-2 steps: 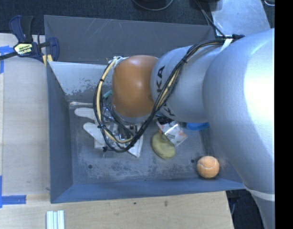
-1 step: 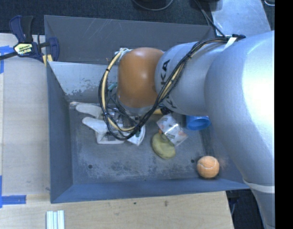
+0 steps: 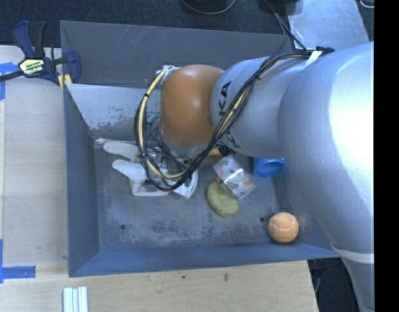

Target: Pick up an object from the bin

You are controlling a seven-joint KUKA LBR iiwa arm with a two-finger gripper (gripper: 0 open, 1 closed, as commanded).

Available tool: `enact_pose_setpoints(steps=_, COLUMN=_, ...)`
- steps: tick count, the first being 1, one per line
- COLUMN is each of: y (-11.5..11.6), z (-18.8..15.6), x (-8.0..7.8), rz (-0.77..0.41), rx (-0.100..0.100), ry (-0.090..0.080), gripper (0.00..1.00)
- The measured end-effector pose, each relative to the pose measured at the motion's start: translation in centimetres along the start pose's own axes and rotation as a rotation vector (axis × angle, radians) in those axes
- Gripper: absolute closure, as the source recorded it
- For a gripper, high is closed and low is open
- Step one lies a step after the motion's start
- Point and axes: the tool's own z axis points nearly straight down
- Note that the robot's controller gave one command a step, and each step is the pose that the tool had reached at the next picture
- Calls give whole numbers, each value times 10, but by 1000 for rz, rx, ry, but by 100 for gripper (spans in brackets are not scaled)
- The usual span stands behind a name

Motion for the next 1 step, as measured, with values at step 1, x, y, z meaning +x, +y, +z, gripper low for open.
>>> enact_pose_setpoints(steps=1, y=-3, z=-31, x=5, rz=-14, rx=0, ry=2, gripper=100)
